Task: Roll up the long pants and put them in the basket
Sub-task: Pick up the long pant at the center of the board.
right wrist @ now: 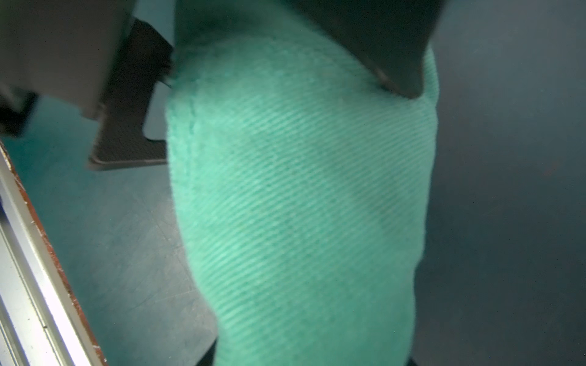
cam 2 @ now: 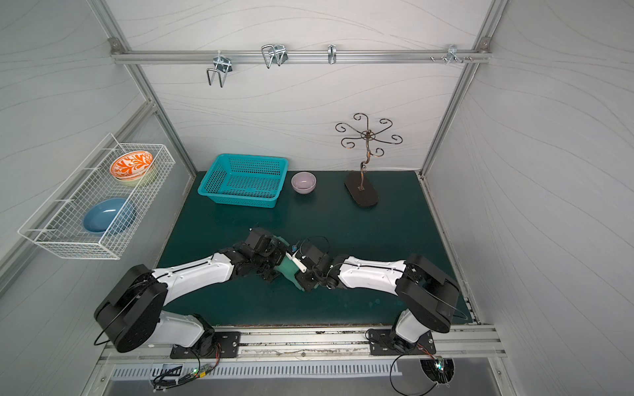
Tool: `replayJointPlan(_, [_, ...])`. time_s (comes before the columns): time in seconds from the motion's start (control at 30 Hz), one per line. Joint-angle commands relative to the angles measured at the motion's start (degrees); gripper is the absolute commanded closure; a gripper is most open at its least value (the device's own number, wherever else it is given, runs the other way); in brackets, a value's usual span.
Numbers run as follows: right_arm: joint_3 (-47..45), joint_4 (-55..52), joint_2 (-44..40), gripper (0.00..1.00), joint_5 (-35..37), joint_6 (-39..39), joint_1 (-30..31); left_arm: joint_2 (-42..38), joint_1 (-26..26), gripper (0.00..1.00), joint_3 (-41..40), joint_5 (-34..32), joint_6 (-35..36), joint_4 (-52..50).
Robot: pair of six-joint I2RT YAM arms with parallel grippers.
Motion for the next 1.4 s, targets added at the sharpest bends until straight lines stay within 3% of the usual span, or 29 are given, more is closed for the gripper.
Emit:
replayJointPlan(0.0, [-3.0, -5.9, 2.9, 0.69, -1.9, -0.4, 0.0, 2.8, 0.3, 0.0, -0.2, 2.5, -0.9, 4.8])
replayJointPlan(0.2, [-2.4, -6.9, 2.4, 0.69, -1.6, -1.1, 0.0, 6.9, 0.3, 0.01, -1.7, 3.7, -1.2, 8.7])
replayJointPlan(0.27, [-2.2, -7.2, 2.4, 0.69, -1.4, -1.2, 0.0, 8.2, 0.3, 0.07, -2.2, 4.2, -1.2, 10.8])
replayJointPlan(0.43, [-1.6, -7.9, 2.2, 0.68, -1.4, -1.3, 0.1, 10.8, 0.3, 0.29, -2.5, 4.9, -1.6, 13.9])
replayJointPlan(0.57, [-0.7, -9.3, 1.1, 0.64, -0.9, -0.8, -0.1, 10.6, 0.3, 0.53, -2.4, 4.9, -1.1, 14.4])
replayJointPlan(0.63, [0.3, -10.5, -0.3, 0.54, -0.1, -0.3, -0.1, 9.7, 0.3, 0.65, -2.3, 4.5, -0.5, 14.3])
replayJointPlan(0.7, [1.9, -12.4, -2.6, 0.36, 0.6, 0.3, -0.7, 7.9, 0.6, 0.74, -1.6, 3.7, 0.4, 13.5])
replayJointPlan(0.87, [6.7, -18.3, -12.3, 0.03, 3.1, 0.3, -3.1, 3.0, 2.6, 0.93, -0.8, 2.8, 1.7, 13.1])
replayJointPlan(1.0, [9.3, -22.6, -20.5, 0.01, 4.7, 0.6, -6.8, -2.2, 5.1, 0.95, 0.0, 2.4, 1.9, 11.7])
replayJointPlan(1.17, [5.3, -22.8, -30.6, 0.01, 7.1, 3.8, -14.8, -8.8, 9.5, 0.95, 3.8, 1.8, 3.3, 7.2])
replayJointPlan(1.37, [1.4, -23.8, -35.9, 0.01, 3.3, 6.3, -24.5, -9.4, 17.6, 0.95, 13.7, 3.8, 5.7, 3.6])
